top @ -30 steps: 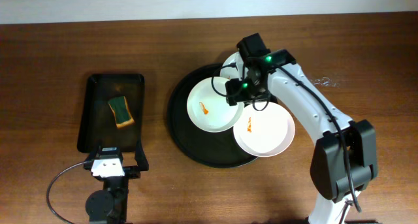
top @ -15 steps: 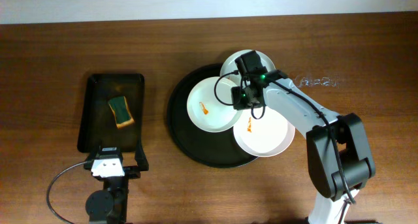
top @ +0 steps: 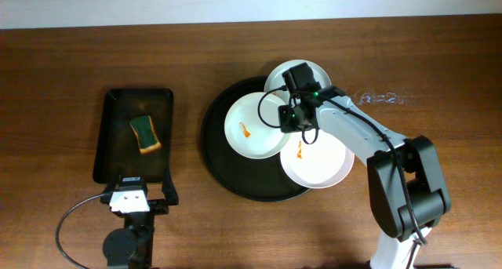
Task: Clean dirty plates on tray and stack at the side
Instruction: 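Reach the right gripper to the smeared plate rim and grasp it, then reach the left gripper to the sponge and grasp it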
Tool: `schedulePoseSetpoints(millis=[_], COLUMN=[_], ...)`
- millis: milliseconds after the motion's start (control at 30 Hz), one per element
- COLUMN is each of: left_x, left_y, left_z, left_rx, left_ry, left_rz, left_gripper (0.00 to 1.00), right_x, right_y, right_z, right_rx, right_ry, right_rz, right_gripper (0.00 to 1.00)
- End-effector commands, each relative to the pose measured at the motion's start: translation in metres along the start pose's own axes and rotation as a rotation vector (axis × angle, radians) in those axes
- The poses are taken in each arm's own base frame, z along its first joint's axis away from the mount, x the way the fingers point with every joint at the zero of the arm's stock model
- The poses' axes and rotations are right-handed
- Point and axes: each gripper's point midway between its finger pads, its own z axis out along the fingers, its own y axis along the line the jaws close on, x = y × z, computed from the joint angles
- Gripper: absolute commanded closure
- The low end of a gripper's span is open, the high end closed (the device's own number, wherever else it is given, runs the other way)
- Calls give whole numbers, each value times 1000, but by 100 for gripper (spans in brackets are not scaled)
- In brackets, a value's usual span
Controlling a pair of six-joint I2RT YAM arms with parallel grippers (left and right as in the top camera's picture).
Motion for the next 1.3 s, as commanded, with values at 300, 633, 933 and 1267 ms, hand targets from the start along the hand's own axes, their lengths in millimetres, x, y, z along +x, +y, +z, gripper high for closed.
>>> schedulePoseSetpoints(millis=[300,633,933,1267], left_x=[1,-3,-110,-151], left_y=[0,2,-12,-46], left_z=[0,0,-24,66], left_rx=[5,-9,65,247], left_ry=[0,-15,3,632], left_rz=[12,12,24,7], left_gripper=[1,1,1,1], right_x=[-18,-17,-19,-23], right_y=[4,-5,-5,-5], right_z=[-28,-56,-56,-56], right_rx=[-5,46,44,41], right_ry=[-87,-109,-116,-133], right_rz=[-5,0,-1,4], right_gripper=[96,96,96,96])
